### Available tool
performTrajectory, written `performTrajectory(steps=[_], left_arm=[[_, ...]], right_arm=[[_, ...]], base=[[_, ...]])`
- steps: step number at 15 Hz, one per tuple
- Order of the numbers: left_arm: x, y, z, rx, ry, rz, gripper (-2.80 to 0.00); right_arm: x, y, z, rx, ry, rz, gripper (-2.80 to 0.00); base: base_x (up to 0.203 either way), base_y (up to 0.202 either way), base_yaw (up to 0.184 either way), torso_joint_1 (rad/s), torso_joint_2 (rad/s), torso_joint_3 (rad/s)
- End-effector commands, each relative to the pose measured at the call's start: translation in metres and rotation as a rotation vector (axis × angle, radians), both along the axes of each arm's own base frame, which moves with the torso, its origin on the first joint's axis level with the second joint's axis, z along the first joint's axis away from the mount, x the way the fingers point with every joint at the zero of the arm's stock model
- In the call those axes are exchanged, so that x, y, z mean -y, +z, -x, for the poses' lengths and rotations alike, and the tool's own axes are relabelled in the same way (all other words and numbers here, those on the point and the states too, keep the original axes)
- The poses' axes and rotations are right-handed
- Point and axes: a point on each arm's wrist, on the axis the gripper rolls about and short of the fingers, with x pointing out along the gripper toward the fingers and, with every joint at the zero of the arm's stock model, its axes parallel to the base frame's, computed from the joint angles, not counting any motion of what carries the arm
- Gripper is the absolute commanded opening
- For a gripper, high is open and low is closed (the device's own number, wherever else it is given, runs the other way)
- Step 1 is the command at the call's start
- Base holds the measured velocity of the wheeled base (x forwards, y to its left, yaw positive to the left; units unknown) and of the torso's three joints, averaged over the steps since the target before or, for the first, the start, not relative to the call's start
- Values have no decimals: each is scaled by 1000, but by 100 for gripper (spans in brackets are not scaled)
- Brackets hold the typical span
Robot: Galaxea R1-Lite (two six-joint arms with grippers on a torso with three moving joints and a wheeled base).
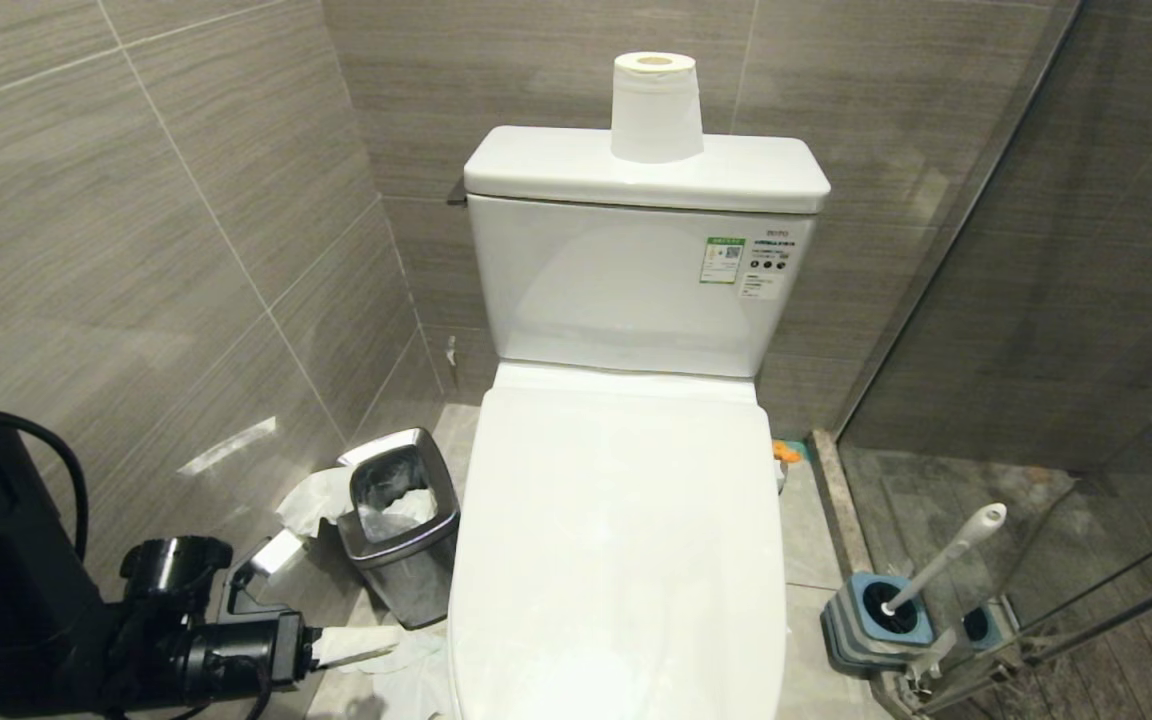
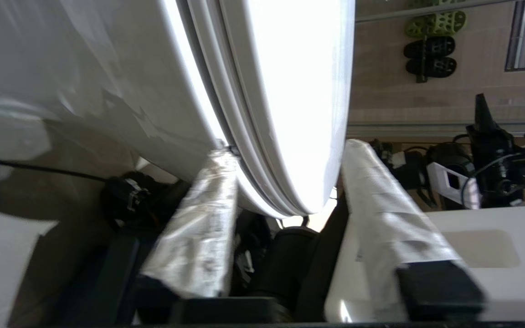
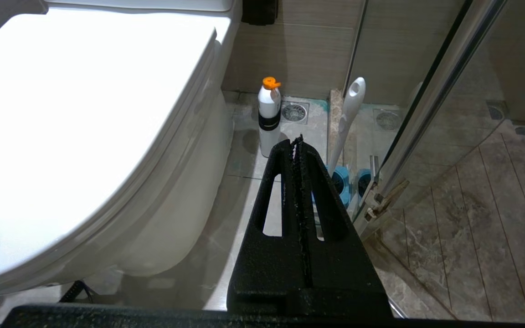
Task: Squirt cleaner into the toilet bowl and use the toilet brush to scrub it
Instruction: Use the left hand to lift the toilet lid slightly
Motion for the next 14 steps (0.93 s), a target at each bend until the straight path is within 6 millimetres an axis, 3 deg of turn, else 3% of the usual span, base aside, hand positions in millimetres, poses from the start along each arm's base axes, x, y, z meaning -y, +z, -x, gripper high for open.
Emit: performTrajectory(steps=[1, 8, 14], left_arm=[[-2, 1, -2, 18, 3, 4, 0], [-1, 8, 4, 10, 5, 2, 0], [21, 0, -1, 17, -49, -72, 0]], right_arm=[[0, 0, 0, -1, 0, -1, -280], [0, 0, 0, -1, 0, -1, -280], [0, 0, 0, 0, 0, -1, -280]], base=[[0, 0, 0, 0, 0, 0], [0, 0, 0, 0, 0, 0], [0, 0, 0, 0, 0, 0]])
